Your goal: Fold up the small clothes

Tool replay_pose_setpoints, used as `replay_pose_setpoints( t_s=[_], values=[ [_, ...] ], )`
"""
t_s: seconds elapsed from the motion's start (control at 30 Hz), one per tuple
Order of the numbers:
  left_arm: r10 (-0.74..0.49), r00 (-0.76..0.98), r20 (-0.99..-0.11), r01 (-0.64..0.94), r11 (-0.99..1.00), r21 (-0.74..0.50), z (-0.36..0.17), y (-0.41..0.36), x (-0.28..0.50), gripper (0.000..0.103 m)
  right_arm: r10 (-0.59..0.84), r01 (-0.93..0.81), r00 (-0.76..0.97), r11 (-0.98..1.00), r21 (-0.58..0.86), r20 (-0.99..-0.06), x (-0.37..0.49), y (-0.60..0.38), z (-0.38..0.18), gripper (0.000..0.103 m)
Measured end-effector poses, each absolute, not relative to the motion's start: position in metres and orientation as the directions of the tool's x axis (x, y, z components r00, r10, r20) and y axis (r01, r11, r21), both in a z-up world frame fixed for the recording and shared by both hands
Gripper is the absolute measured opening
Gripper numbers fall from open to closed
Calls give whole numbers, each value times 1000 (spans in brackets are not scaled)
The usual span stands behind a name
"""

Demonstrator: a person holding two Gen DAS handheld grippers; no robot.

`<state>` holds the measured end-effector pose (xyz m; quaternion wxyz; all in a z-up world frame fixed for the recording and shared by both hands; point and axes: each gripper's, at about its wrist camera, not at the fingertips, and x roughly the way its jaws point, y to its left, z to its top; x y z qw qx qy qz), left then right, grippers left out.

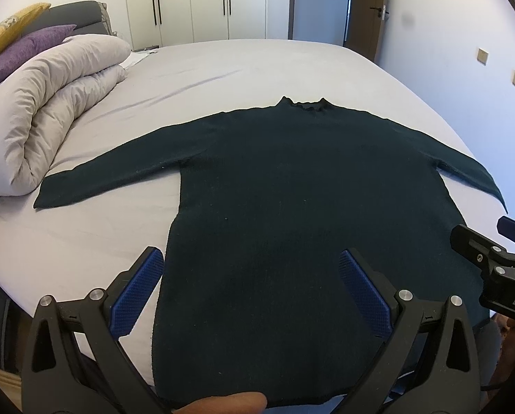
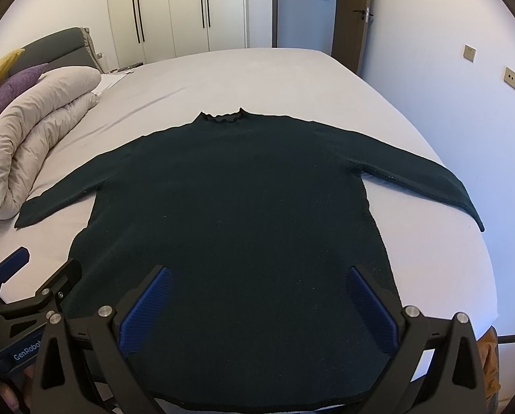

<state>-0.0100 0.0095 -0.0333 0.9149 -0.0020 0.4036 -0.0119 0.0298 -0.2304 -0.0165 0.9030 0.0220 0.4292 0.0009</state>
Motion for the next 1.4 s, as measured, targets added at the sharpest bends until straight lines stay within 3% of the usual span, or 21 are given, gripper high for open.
replay_pose_setpoints(
  t_s=[1.4],
  values=[
    [-20, 673, -740, 10, 1000, -17, -26, 11, -4, 103, 22, 20, 632, 999, 44, -774, 30, -229, -16, 103]
  ],
)
